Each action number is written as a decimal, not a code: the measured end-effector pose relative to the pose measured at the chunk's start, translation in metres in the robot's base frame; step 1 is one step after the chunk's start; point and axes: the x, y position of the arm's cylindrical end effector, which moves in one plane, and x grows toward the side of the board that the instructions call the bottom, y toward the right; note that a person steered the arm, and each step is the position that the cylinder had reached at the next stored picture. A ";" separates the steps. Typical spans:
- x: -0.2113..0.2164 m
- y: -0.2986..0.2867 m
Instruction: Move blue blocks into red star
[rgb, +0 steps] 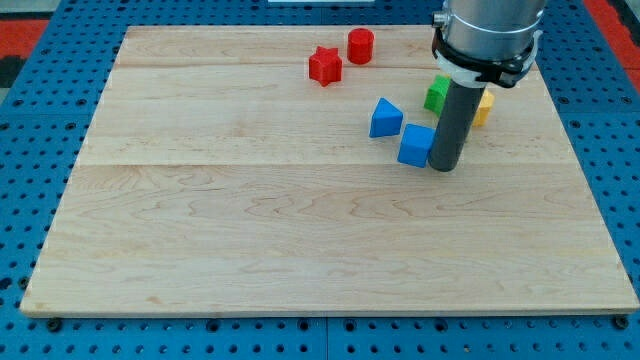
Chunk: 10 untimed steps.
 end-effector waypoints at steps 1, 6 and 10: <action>-0.008 0.000; -0.058 -0.053; -0.146 -0.116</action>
